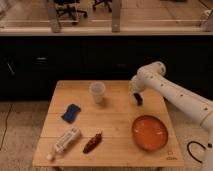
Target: Knock the eraser over
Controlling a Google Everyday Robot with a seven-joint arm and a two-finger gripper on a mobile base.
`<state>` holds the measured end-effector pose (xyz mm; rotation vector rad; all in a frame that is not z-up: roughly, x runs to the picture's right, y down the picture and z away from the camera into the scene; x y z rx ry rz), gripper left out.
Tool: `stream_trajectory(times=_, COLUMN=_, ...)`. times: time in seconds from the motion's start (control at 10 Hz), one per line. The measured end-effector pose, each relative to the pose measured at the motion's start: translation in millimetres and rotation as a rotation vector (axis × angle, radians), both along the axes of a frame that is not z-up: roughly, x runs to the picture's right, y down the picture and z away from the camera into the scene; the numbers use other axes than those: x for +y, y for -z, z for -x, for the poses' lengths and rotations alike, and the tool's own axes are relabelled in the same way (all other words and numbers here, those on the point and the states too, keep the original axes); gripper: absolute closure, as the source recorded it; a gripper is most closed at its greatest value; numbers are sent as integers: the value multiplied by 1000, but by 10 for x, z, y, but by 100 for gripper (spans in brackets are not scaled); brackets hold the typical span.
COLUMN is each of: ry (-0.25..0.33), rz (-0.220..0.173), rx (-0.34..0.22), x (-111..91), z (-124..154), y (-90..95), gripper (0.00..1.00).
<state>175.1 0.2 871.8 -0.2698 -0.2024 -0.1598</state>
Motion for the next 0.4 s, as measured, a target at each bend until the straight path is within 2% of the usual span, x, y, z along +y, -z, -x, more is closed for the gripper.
stream_trajectory(times=0.4, ry=7, rz=-4, rx=-4, x=8, z=34, y=-27, gripper=100)
